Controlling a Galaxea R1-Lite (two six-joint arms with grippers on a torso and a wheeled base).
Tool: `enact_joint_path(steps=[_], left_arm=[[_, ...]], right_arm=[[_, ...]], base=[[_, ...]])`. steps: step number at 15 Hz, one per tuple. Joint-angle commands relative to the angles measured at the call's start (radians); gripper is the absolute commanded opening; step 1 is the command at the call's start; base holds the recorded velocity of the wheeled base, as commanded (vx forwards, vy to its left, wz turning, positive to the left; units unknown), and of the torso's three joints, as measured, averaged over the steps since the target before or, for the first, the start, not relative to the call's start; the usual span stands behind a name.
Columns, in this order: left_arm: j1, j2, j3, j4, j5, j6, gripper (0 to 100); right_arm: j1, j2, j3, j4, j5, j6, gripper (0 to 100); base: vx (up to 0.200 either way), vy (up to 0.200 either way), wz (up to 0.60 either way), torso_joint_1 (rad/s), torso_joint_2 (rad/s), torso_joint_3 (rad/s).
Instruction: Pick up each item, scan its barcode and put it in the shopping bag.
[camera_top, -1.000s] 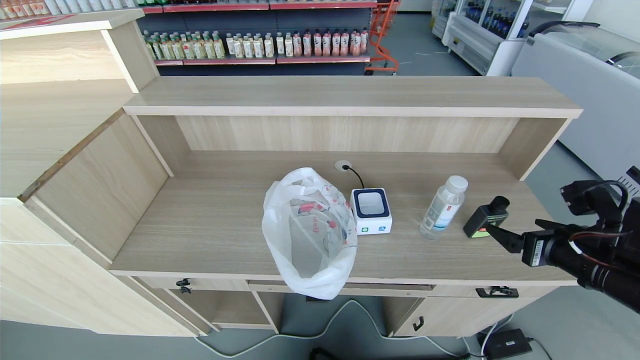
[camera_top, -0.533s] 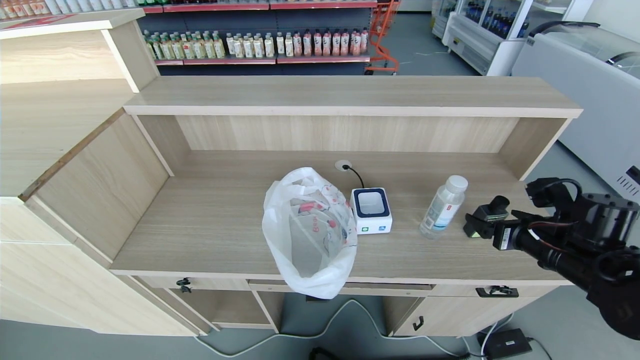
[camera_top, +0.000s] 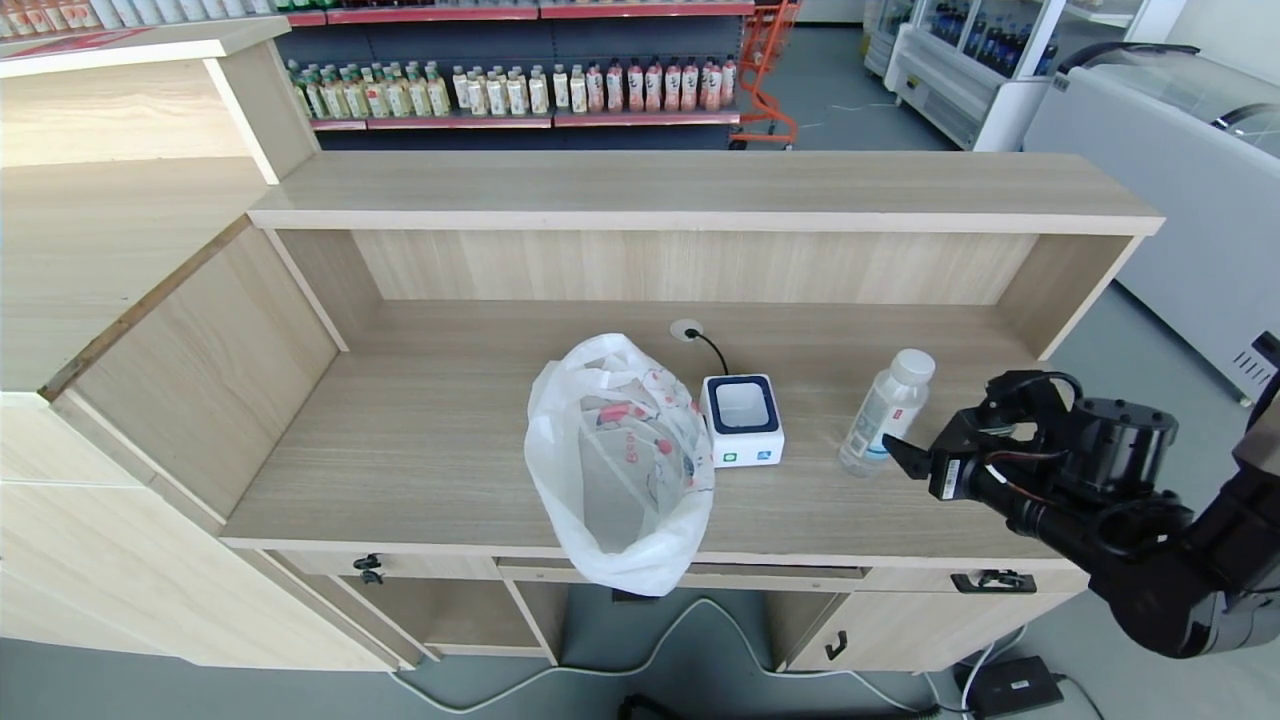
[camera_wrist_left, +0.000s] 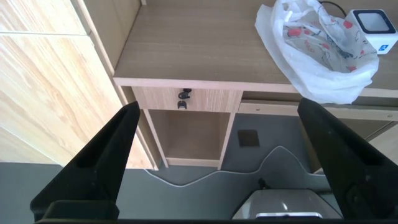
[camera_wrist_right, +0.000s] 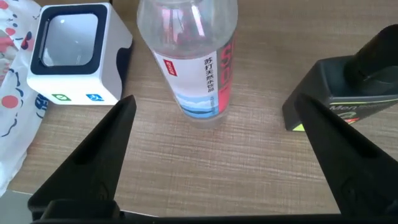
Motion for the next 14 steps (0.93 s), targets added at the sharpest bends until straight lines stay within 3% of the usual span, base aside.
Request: enact_joint_path(steps=[1,14], left_arm=[[0.0,0.0,0.0,0.0,0.0,-0.001,100],[0.0,0.0,0.0,0.0,0.0,-0.001,100]], right_arm=[[0.003,0.03,-0.071,0.013,0.003,-0.001,100],[0.056,0.15,-0.279,0.088,0.008,-0.004,100]], base=[[0.0,0.0,0.0,0.0,0.0,0.0],[0.0,0.0,0.0,0.0,0.0,0.0]])
